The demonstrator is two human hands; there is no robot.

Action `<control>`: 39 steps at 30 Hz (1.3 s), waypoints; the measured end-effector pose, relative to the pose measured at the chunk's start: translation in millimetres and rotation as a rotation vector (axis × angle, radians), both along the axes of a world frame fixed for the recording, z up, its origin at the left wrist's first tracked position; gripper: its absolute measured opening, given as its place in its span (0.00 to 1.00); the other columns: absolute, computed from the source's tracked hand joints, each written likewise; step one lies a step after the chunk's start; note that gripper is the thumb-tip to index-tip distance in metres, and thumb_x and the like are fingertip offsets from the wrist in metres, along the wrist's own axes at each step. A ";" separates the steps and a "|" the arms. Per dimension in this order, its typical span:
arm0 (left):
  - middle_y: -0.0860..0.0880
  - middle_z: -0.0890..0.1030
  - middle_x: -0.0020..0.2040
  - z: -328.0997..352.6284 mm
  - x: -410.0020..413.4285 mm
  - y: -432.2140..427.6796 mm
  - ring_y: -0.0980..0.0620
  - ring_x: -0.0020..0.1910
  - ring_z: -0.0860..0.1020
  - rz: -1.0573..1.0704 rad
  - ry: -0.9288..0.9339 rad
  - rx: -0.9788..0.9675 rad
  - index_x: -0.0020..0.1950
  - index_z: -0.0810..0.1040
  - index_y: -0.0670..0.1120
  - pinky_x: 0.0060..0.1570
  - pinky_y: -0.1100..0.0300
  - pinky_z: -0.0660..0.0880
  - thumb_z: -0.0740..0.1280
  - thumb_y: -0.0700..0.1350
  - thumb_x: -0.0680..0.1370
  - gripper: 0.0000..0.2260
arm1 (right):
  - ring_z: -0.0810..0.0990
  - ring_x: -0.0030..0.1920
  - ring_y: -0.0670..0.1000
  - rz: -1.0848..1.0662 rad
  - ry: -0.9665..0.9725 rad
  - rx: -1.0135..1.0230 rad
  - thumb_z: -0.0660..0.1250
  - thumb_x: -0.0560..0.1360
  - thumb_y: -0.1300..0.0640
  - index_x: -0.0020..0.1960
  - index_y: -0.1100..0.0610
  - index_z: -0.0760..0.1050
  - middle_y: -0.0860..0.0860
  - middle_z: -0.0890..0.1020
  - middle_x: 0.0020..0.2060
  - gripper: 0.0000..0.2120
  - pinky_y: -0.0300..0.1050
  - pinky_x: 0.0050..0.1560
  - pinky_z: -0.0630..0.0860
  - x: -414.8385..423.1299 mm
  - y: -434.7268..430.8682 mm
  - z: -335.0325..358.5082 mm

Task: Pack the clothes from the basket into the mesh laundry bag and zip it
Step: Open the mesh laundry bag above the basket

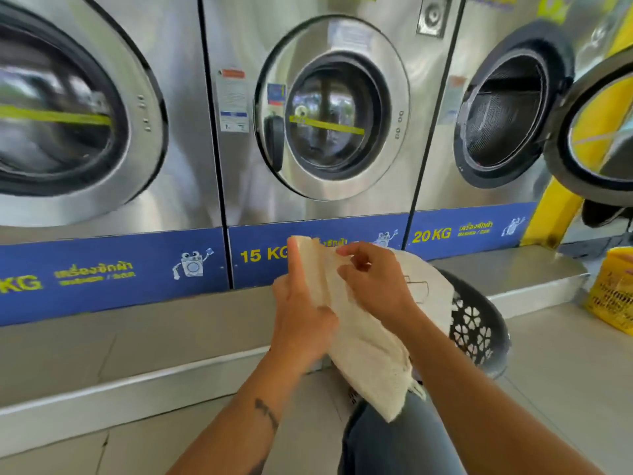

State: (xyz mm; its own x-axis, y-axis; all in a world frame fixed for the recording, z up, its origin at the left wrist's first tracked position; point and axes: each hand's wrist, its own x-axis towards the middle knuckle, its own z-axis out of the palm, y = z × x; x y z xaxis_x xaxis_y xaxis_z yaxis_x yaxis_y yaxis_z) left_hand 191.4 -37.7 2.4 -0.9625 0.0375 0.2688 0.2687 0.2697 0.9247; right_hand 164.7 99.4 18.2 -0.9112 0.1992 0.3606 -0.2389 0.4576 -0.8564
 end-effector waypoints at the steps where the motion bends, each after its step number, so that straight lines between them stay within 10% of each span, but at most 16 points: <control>1: 0.47 0.70 0.56 7.6 5.6 -9.7 0.51 0.48 0.75 0.039 0.056 -0.066 0.75 0.52 0.62 0.35 0.59 0.74 0.60 0.35 0.70 0.39 | 0.74 0.32 0.47 0.025 0.013 -0.014 0.71 0.73 0.61 0.50 0.47 0.82 0.42 0.76 0.31 0.11 0.46 0.38 0.73 5.4 -7.5 3.4; 8: 0.55 0.66 0.56 42.5 26.6 -107.1 0.57 0.50 0.65 0.269 0.296 -0.446 0.77 0.54 0.65 0.47 0.65 0.62 0.57 0.30 0.74 0.40 | 0.81 0.43 0.53 0.255 -0.051 0.012 0.68 0.73 0.65 0.56 0.45 0.80 0.50 0.80 0.44 0.18 0.53 0.45 0.81 19.5 -61.2 4.1; 12: 0.50 0.73 0.60 32.0 21.4 -162.6 0.45 0.56 0.74 0.284 0.333 -0.683 0.68 0.75 0.59 0.55 0.50 0.73 0.61 0.34 0.75 0.27 | 0.78 0.33 0.51 0.350 -0.132 0.068 0.65 0.75 0.66 0.60 0.50 0.81 0.53 0.80 0.40 0.18 0.45 0.34 0.77 2.6 -91.2 -11.0; 19: 0.52 0.73 0.65 -17.3 1.6 -204.4 0.45 0.60 0.75 0.242 0.188 -0.858 0.65 0.75 0.50 0.52 0.53 0.71 0.56 0.44 0.79 0.17 | 0.78 0.42 0.49 0.534 -0.314 0.600 0.60 0.74 0.64 0.61 0.48 0.80 0.45 0.81 0.41 0.21 0.40 0.43 0.72 -20.2 -124.9 -84.5; 25: 0.54 0.51 0.80 -66.3 -33.6 -181.5 0.41 0.67 0.71 -0.016 -0.220 -0.899 0.80 0.47 0.53 0.60 0.52 0.71 0.65 0.41 0.76 0.38 | 0.80 0.54 0.59 0.461 -0.359 0.698 0.60 0.72 0.63 0.61 0.51 0.79 0.53 0.84 0.53 0.21 0.53 0.55 0.78 -54.8 -100.0 -111.5; 34: 0.52 0.60 0.78 -73.3 -113.7 -92.7 0.48 0.75 0.63 -0.114 -0.183 -0.675 0.79 0.57 0.54 0.69 0.59 0.60 0.65 0.39 0.76 0.34 | 0.80 0.37 0.52 0.203 -0.256 0.549 0.62 0.78 0.64 0.60 0.51 0.81 0.51 0.83 0.36 0.16 0.42 0.41 0.77 -114.6 24.3 -85.0; 39: 0.50 0.64 0.77 -77.0 -148.5 -63.3 0.48 0.74 0.65 -0.117 -0.216 -0.672 0.78 0.61 0.52 0.70 0.56 0.61 0.66 0.38 0.75 0.33 | 0.81 0.50 0.56 0.115 -0.615 0.680 0.62 0.76 0.64 0.66 0.51 0.76 0.53 0.82 0.52 0.21 0.45 0.49 0.76 -155.8 97.1 -122.0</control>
